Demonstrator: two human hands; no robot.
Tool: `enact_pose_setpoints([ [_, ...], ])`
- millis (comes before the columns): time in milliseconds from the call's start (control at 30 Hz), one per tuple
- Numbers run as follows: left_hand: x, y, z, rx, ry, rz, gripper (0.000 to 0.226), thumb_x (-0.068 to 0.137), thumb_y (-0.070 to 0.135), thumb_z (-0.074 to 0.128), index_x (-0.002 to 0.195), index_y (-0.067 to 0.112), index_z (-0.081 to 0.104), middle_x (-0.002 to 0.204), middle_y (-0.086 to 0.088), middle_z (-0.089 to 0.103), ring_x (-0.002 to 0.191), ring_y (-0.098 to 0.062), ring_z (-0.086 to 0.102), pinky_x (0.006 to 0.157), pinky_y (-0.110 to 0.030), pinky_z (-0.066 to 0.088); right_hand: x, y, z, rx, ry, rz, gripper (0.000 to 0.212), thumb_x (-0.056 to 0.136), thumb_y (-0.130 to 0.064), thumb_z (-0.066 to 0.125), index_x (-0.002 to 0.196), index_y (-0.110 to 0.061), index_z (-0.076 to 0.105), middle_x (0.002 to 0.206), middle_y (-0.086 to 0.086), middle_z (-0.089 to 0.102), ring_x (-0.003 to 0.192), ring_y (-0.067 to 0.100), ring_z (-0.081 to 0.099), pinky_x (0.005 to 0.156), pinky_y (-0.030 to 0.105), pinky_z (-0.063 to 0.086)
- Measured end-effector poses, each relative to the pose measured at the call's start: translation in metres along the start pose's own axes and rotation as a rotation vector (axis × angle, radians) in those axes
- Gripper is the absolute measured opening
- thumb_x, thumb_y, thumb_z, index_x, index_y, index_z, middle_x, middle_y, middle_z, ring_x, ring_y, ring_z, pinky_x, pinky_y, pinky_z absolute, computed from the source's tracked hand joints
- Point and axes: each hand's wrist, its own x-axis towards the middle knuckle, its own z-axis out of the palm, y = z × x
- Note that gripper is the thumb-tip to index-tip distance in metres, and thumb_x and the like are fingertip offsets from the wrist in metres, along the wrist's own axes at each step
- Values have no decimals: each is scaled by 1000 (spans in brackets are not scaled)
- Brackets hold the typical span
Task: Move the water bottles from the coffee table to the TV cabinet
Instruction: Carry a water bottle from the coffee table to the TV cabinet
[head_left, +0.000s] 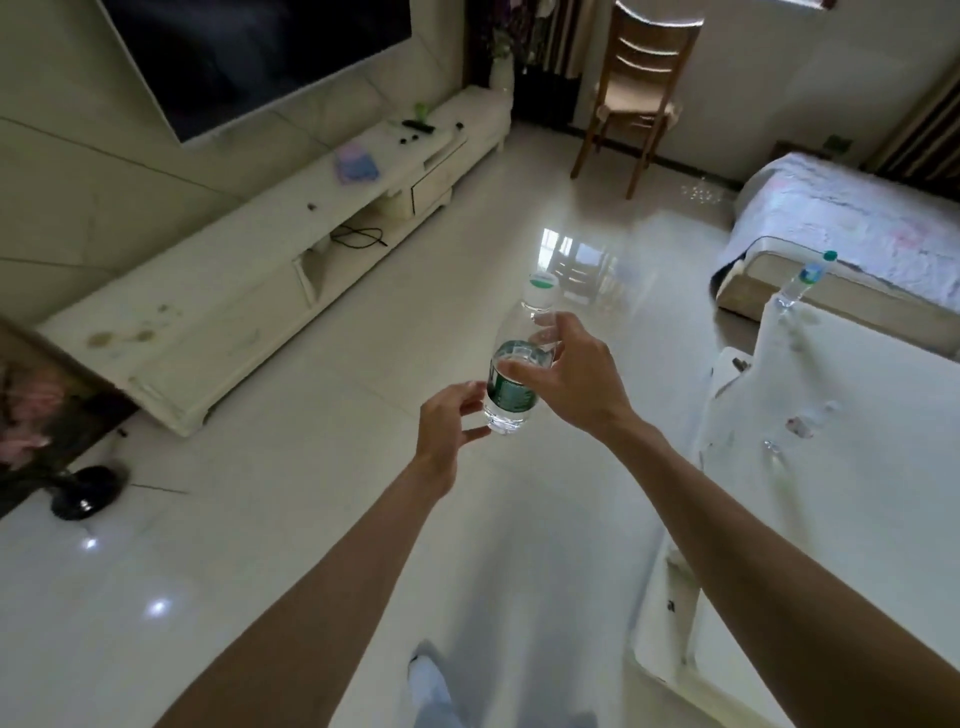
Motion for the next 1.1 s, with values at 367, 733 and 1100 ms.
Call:
enact_pose_setpoints([
  [367,35,78,-152,-221,307,41,24,89,8,51,98,4,73,111,-18,69,101,-26,62,90,-50,54,90,-129,129,63,-252,-110,71,71,-48,77,130,-20,48,116,-4,65,99,14,64,87,36,56],
  [733,116,134,-278,-328,544,93,26,86,7,52,102,2,72,106,-15,72,102,-27,64,87,-49,56,205,-217,257,98,-488,-298,79,60,-64,72,126,-25,51,113,-9,67,99,9,65,87,36,56],
  [1100,211,220,-374,-470,705,184,21,91,7,52,94,8,72,96,-7,70,99,-21,62,91,-49,55,343,-306,357,133,-656,-469,76,70,-53,77,134,-25,47,122,-6,63,102,11,63,91,34,53],
])
